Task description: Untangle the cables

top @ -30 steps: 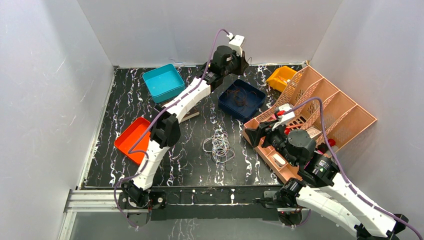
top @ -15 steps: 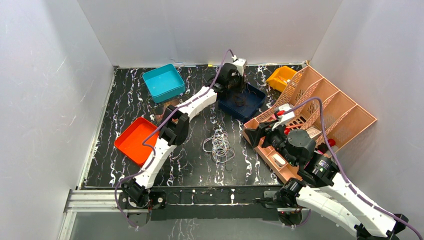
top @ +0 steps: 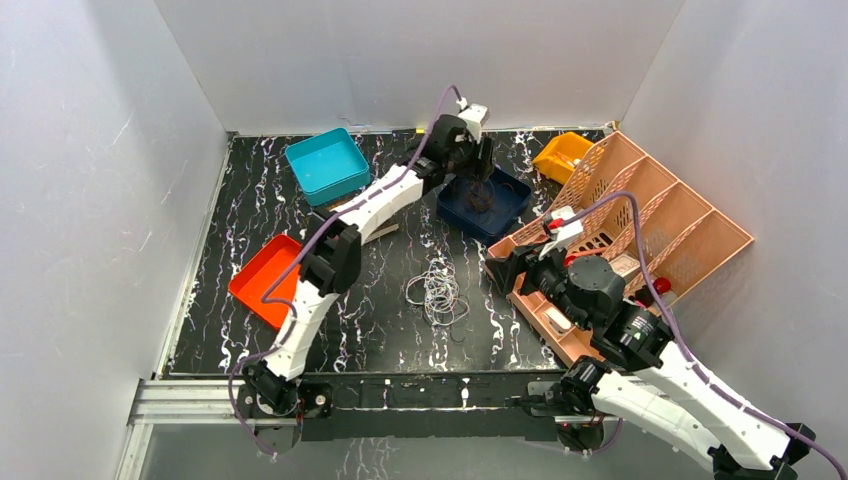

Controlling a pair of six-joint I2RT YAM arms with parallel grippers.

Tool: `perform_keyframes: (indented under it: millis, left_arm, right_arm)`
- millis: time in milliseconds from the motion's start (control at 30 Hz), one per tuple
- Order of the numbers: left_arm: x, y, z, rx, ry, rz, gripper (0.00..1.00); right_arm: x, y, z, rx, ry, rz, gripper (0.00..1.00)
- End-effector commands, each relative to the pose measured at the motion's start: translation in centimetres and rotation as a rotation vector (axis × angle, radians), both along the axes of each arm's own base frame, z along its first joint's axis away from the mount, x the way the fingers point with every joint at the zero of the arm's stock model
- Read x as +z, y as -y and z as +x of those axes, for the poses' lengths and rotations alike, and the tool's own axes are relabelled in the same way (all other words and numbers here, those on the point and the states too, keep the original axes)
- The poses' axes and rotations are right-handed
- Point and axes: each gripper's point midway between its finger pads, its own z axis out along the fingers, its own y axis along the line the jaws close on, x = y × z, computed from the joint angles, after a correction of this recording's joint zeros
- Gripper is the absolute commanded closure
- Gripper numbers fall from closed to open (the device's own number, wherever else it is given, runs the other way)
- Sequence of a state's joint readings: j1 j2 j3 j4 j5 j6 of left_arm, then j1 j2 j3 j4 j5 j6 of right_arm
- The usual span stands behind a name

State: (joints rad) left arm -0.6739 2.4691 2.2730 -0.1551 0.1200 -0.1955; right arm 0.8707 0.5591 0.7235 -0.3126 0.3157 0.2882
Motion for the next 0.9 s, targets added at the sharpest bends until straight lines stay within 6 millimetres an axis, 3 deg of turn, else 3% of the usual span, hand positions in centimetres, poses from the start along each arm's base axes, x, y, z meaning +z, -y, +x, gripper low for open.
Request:
perform_keyframes:
  millis: [0, 133, 167, 267, 300, 433, 500, 633, 733, 867]
  left_arm:
    - [13.1, -5.3, -1.5, 0.105, 0.181, -0.064, 0.40]
    - [14.2, -10.5, -2.7, 0.206, 0.185, -0.040, 0.40]
    - [13.3, -12.1, -3.1, 0.232, 0.167, -0.021, 0.40]
    - [13.1, -16.8, -4.2, 0.306, 0.160, 0.006, 0.40]
    - [13.6, -18.5, -4.7, 0.332, 0.167, 0.011, 0.40]
    - [12.5, -23.6, -6.1, 0.403, 0.148, 0.057, 0.40]
    - [11.7, -25.5, -6.9, 0.432, 0.144, 0.082, 0.40]
    - [11.7, -27.7, -7.8, 0.477, 0.197, 0.110, 0.38]
    - [10.9, -28.6, -7.8, 0.515, 0.195, 0.145, 0.38]
    - [9.5, -28.4, -7.9, 0.505, 0.168, 0.138, 0.39]
  right_arm:
    - [2.9, -0.1, 0.9, -0.035, 0.068, 0.063, 0.25]
    - [2.3, 0.3, 2.0, -0.098, 0.038, 0.007, 0.26]
    - [2.1, 0.4, 2.3, -0.116, 0.026, -0.017, 0.26]
    - [1.6, 0.3, 3.5, -0.155, -0.004, -0.104, 0.27]
    - [0.8, 0.0, 4.0, -0.160, -0.022, -0.150, 0.28]
    - [-0.5, -2.0, 6.1, -0.142, -0.062, -0.279, 0.28]
    - [-2.6, -3.5, 7.7, -0.101, -0.120, -0.358, 0.28]
    - [-5.4, -5.1, 11.7, -0.048, -0.239, -0.358, 0.28]
    - [-6.3, -5.6, 15.2, -0.044, -0.278, -0.326, 0.30]
    - [-7.6, -6.2, 19.5, -0.065, -0.262, -0.343, 0.31]
